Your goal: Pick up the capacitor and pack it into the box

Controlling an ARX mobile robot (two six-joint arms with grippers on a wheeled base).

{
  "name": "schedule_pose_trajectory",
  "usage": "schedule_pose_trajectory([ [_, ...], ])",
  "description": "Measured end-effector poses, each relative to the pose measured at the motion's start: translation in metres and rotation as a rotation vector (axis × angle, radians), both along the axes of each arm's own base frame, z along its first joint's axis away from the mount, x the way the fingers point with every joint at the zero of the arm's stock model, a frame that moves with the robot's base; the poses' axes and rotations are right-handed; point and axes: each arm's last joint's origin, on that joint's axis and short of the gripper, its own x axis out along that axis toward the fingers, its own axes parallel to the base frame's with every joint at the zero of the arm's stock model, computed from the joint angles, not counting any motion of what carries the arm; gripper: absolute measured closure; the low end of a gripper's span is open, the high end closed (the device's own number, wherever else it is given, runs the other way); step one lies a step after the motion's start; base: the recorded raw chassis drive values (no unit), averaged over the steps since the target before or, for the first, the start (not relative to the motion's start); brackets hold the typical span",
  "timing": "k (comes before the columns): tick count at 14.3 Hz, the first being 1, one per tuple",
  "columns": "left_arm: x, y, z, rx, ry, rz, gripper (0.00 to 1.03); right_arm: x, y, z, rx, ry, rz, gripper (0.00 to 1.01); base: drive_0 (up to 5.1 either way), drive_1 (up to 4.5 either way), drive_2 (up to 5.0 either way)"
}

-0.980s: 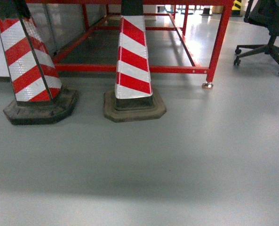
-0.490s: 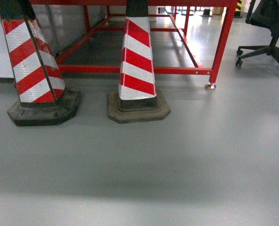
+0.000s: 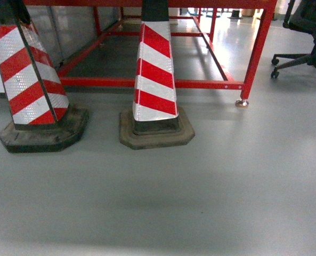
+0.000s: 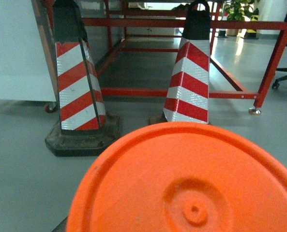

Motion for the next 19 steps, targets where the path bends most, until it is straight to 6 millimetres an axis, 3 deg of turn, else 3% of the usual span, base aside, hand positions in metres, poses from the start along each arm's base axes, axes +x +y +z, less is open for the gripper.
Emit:
schedule_pose_trajectory([
  [17,0.0000,0.0000,0.0000,0.000,0.000,-0.001,0.61,0.0000,0.0000,-0.0001,0.000,0.002,0.000,0.03,-0.1,3.98,-4.1],
  [19,0.0000,0.0000,0.0000,0.000,0.000,0.000,0.61,0.0000,0.0000,-0.0002,0.000,0.002,0.000,0.03,0.0,0.00,0.0],
])
